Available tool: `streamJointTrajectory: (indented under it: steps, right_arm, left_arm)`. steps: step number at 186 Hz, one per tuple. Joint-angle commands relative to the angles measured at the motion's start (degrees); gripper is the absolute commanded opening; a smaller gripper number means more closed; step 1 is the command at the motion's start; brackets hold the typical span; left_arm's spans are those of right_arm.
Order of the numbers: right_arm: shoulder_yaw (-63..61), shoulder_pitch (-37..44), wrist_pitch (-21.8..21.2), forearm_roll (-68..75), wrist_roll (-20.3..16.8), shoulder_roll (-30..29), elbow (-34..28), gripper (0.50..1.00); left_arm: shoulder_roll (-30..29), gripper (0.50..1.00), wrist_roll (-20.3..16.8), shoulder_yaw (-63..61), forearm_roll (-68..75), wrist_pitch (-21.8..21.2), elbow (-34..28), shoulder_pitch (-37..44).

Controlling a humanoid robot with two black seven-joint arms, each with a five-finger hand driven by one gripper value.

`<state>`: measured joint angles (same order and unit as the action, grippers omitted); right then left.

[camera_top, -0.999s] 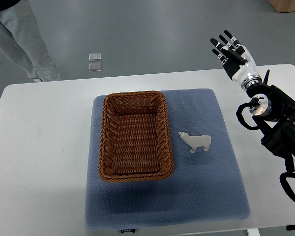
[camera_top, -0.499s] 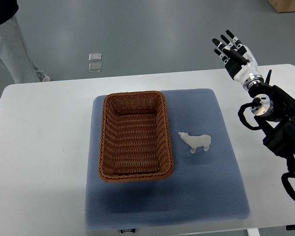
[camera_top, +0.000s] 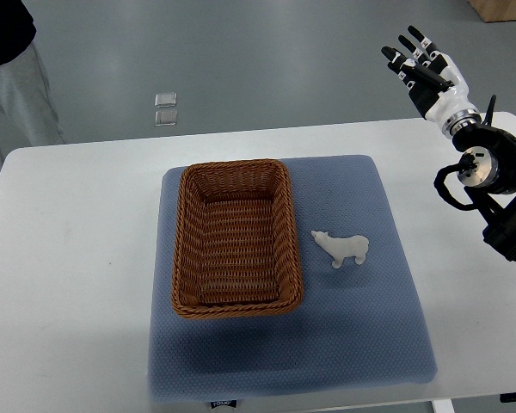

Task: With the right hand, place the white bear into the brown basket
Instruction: 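Swing the right hand over the white polar bear figurine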

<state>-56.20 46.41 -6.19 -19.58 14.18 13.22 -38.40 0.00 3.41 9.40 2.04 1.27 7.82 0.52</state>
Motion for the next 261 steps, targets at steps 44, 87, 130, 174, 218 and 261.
streamJointTrajectory:
  steps: [44, 87, 130, 174, 218, 261]
  right_arm:
    - [19.6, 6.5, -0.8, -4.9, -0.1, 9.0, -5.3, 0.924]
    - [32.3, 10.4, -2.2, -15.8, -0.2, 18.2, -16.4, 0.921]
    - [41.2, 14.8, -5.2, -28.7, -0.3, 24.1, -24.3, 0.921]
    - [46.4, 19.9, -9.7, -42.2, -0.9, 26.5, -29.3, 0.919]
    - [49.5, 22.1, -14.8, -49.9, -4.5, 27.7, -33.2, 0.919]
    - [51.2, 21.7, -17.5, -50.6, -7.9, 27.0, -34.8, 0.917]
  left_arm:
    - [0.0, 1.000, 0.0, 0.0, 0.0, 0.0, 0.0, 0.0]
    - [0.0, 1.000, 0.0, 0.0, 0.0, 0.0, 0.0, 0.0]
    - [0.0, 1.000, 0.0, 0.0, 0.0, 0.0, 0.0, 0.0]
    - [0.0, 1.000, 0.0, 0.0, 0.0, 0.0, 0.0, 0.0]
    - [0.0, 1.000, -0.1, 0.0, 0.0, 0.0, 0.0, 0.0]
    - [0.0, 1.000, 0.0, 0.0, 0.1, 0.0, 0.0, 0.0]
